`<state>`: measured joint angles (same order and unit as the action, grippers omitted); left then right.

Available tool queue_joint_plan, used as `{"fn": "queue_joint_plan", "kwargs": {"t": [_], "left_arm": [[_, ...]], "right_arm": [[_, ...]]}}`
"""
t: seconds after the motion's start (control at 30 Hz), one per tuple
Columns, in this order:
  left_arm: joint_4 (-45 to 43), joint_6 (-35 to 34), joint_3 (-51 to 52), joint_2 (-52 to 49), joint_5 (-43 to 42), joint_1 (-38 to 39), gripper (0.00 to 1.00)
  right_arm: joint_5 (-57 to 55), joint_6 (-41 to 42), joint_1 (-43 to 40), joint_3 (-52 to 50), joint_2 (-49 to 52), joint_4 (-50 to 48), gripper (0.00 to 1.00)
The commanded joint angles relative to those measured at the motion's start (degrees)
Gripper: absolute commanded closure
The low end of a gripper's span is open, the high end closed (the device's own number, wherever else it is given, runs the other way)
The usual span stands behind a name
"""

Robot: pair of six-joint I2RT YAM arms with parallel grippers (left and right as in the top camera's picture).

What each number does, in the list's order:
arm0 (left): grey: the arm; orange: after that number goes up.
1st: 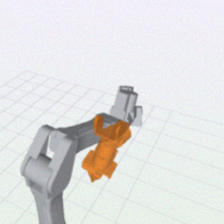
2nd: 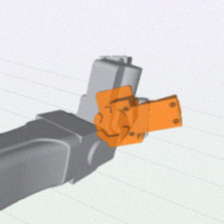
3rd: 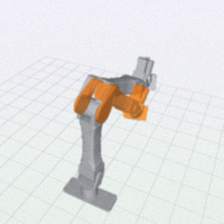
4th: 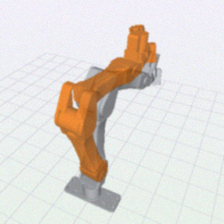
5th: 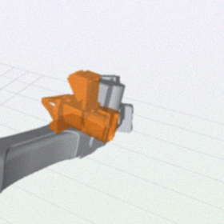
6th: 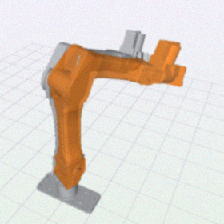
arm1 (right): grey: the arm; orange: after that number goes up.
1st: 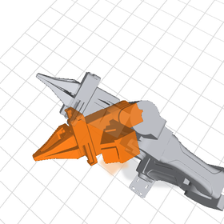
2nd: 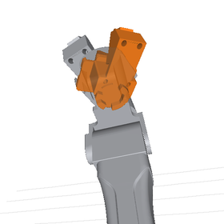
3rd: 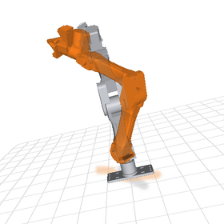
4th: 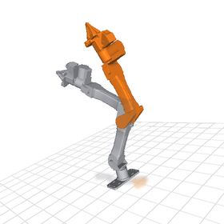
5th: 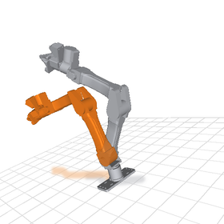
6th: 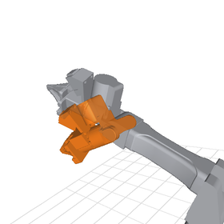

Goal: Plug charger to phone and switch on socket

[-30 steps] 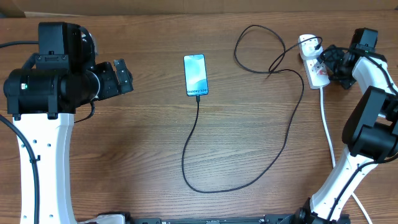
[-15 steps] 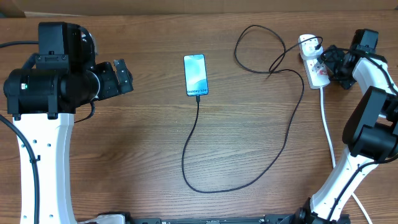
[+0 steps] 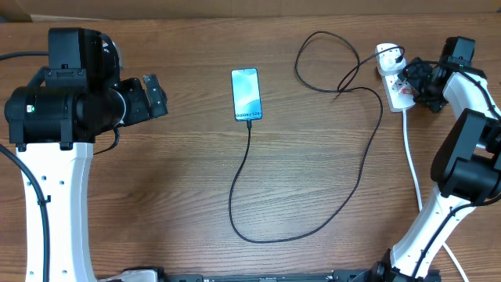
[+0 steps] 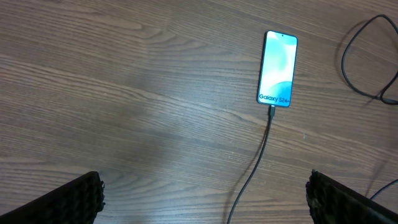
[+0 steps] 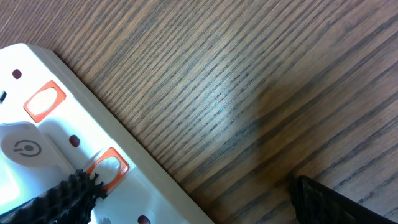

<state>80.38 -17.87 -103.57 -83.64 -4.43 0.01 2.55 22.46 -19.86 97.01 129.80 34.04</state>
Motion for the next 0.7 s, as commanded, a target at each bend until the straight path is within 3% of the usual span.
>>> {"fn": "queue_joint_plan", "kwargs": {"t": [0.0,0.67], "left_arm": [[-0.04,-0.55,-0.17,0.44,0.39,0.33,0.0],[-0.04,-0.55,-0.17,0.44,0.39,0.33,0.0]], "right_arm": [[-0.92,-1.79,1.49,-2.19,2.19,0.96,0.0],[-4.46,-1.66,-0.59,0.72,-1.51,-0.42,0.0]]}}
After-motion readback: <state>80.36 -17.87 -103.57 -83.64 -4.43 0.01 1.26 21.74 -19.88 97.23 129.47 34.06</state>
